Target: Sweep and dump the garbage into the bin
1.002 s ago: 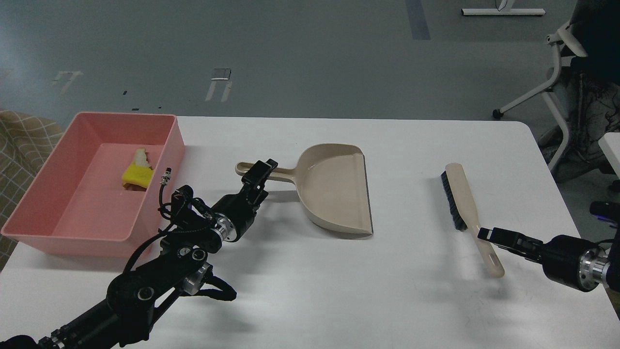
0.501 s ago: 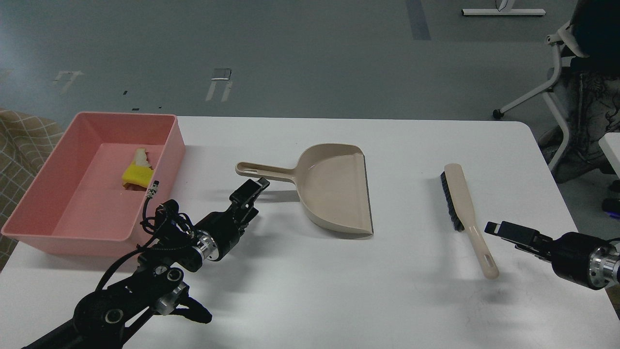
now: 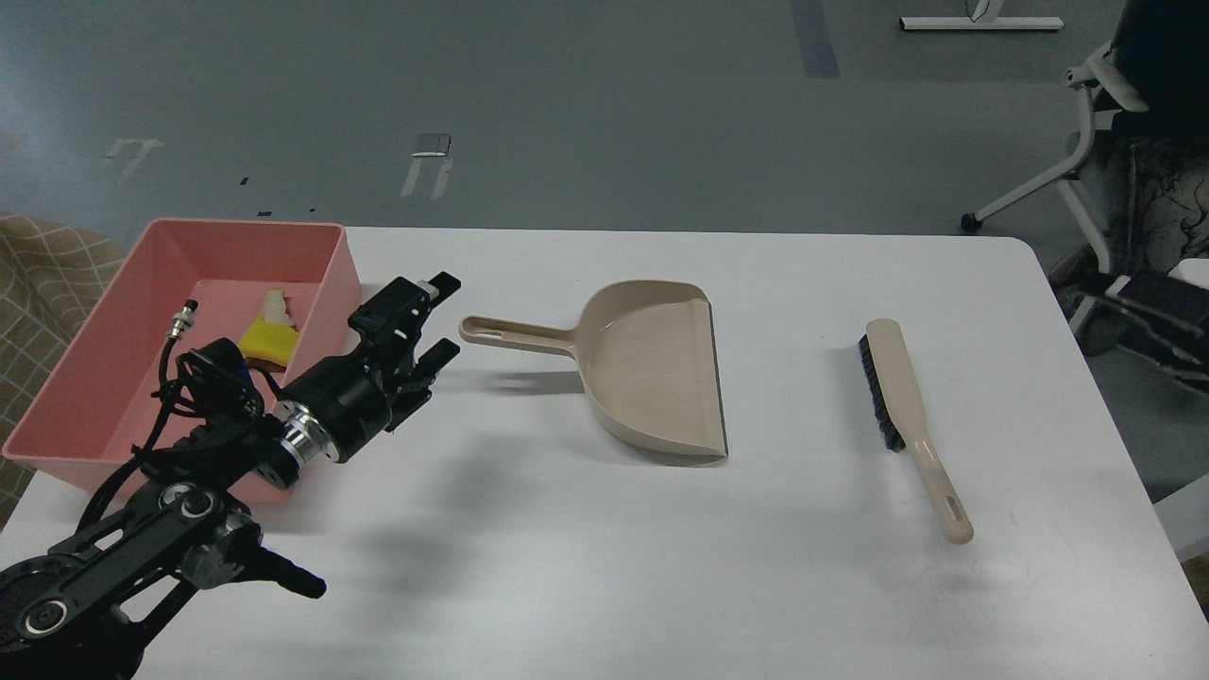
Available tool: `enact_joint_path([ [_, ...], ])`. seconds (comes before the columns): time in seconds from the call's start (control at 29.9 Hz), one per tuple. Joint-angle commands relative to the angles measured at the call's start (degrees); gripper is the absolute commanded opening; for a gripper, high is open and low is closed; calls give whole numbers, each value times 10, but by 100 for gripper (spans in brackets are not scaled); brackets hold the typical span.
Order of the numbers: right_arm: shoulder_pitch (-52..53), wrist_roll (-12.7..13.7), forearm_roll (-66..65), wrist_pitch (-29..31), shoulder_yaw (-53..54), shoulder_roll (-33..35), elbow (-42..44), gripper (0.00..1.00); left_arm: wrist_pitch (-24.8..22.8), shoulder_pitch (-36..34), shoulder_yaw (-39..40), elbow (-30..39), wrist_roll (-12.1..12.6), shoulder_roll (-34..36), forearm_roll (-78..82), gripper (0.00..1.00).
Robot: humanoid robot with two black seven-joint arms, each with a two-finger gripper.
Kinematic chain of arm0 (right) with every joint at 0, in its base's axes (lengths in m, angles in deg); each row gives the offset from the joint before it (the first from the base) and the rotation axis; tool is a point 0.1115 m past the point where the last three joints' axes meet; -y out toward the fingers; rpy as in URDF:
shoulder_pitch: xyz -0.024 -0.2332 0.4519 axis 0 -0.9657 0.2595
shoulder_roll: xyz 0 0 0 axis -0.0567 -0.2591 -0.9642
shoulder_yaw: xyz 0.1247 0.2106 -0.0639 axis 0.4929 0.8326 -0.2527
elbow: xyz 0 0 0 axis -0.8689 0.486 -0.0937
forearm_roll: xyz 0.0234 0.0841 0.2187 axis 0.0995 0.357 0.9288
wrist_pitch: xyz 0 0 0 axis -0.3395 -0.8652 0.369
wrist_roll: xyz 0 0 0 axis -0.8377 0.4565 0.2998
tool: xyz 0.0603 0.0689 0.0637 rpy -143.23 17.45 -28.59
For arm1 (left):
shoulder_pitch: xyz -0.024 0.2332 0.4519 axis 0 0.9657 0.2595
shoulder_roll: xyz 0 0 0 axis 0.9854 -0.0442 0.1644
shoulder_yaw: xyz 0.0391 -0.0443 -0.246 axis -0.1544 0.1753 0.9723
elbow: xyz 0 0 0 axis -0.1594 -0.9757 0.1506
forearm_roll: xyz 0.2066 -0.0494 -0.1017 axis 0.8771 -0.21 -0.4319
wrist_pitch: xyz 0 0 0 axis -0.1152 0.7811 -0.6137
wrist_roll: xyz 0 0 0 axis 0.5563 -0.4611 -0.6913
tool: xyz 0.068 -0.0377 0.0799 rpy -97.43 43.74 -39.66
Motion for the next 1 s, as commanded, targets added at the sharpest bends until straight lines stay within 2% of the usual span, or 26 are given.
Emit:
enact_joint_path([
  [0.0, 0, -7, 58, 2, 88, -55, 36, 99, -24, -69, 30, -18, 3, -18, -48, 98],
  [0.13, 2, -22, 57, 6, 169, -130, 87, 99, -30, -134, 34, -59, 3, -20, -84, 98],
  [0.2, 18, -36, 57, 16, 217, -185, 146, 99, -42, -178, 34, -106, 2, -34, -96, 98],
  [0.33, 96, -51, 57, 49, 233, -271, 227, 99, -78, -239, 34, -177, -3, -81, -110, 98],
  [0.37, 124, -61, 57, 56, 233, -301, 262, 100, -92, -261, 35, -212, -4, -100, -111, 98],
  [0.47, 182, -119, 56, 64, 233, -367, 341, 100, -137, -333, 35, -314, -11, -150, -125, 98],
  [0.5, 182, -119, 56, 64, 233, -368, 341, 100, -137, -333, 35, -315, -11, -151, -125, 98],
  [0.53, 207, -131, 57, 68, 232, -393, 370, 100, -160, -362, 35, -367, -23, -168, -133, 98],
  [0.57, 226, -132, 57, 74, 231, -418, 394, 100, -184, -393, 34, -425, -35, -185, -143, 98],
  [0.67, 236, -133, 57, 80, 231, -471, 418, 100, -236, -451, 26, -547, -50, -219, -168, 98],
  [0.7, 236, -133, 57, 80, 231, -471, 418, 100, -236, -452, 26, -548, -50, -219, -168, 98],
  [0.73, 236, -133, 58, 80, 231, -488, 418, 100, -255, -461, 25, -580, -50, -228, -175, 98],
  [0.8, 235, -134, 58, 79, 232, -511, 419, 100, -255, -465, 23, -607, -52, -238, -178, 98],
  [0.97, 230, -134, 57, 75, 232, -545, 418, 100, -255, -459, 20, -614, -57, -253, -177, 98],
])
